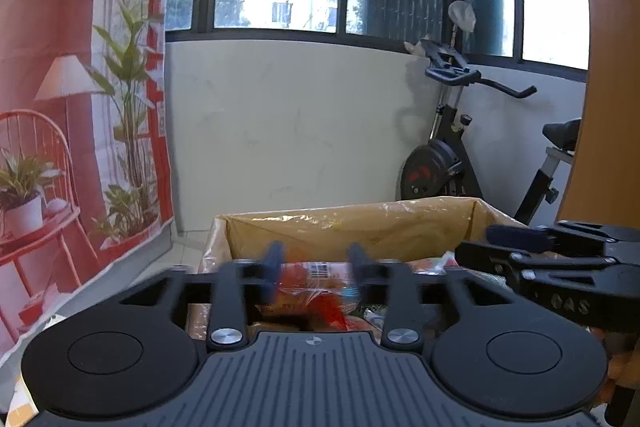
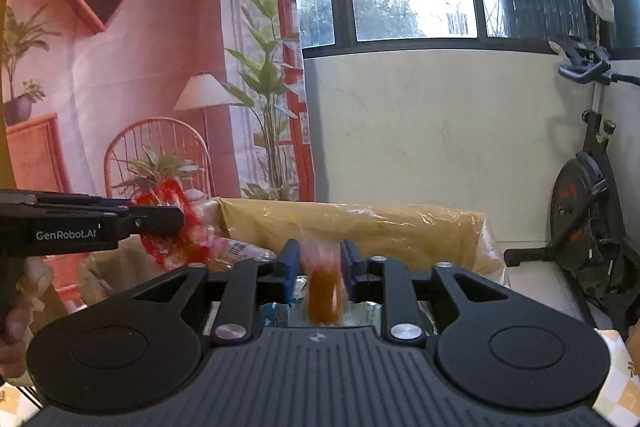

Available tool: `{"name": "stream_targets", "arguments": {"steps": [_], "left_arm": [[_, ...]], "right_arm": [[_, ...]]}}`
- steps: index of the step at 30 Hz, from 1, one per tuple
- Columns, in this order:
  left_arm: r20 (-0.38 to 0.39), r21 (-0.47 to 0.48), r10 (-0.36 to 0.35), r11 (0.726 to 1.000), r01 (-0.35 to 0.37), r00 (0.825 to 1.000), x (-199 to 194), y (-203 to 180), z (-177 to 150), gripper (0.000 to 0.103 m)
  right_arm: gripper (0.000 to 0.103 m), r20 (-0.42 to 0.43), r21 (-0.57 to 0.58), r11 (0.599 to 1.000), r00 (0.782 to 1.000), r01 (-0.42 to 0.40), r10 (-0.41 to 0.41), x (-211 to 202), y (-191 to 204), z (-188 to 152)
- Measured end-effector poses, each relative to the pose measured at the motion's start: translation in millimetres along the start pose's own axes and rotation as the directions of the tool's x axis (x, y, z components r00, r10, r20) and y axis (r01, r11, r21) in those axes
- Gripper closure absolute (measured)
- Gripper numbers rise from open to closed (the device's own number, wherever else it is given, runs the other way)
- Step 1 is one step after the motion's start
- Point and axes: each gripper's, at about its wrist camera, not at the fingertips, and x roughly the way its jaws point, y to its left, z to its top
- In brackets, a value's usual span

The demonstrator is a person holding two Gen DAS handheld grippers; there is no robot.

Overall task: Organize snacks
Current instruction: 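Open both tools to drop the snacks into the box, then move both tools back down to the last snacks on the table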

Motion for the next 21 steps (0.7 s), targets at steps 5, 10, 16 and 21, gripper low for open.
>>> {"name": "stream_targets", "arguments": {"steps": [5, 10, 16, 21], "left_arm": [[0.002, -0.029, 0.005, 1.000, -0.005, 1.000, -10, 9, -6, 0.043], [0.000, -0.031, 0.018, 0.999, -0.018, 1.000, -30, 13, -10, 0.042], [0.007, -0.064, 0.026, 0.998, -0.025, 1.000, -61, 14, -20, 0.042], [0.004, -0.105, 0.032, 0.994, -0.031, 0.999, -82, 13, -37, 0.042]], "right_arm": [[0.050, 0.032, -0.036, 0.999, 0.999, 0.023, -0.022, -11, 3, -6], [0.050, 0.069, -0.014, 0.999, 0.997, 0.045, -0.044, -37, 0, -11], [0.050, 0.105, 0.058, 0.997, 0.993, 0.056, -0.062, -77, -8, -29], [0.050, 0.088, 0.078, 0.993, 0.992, 0.089, -0.096, -102, -12, -49]]}}
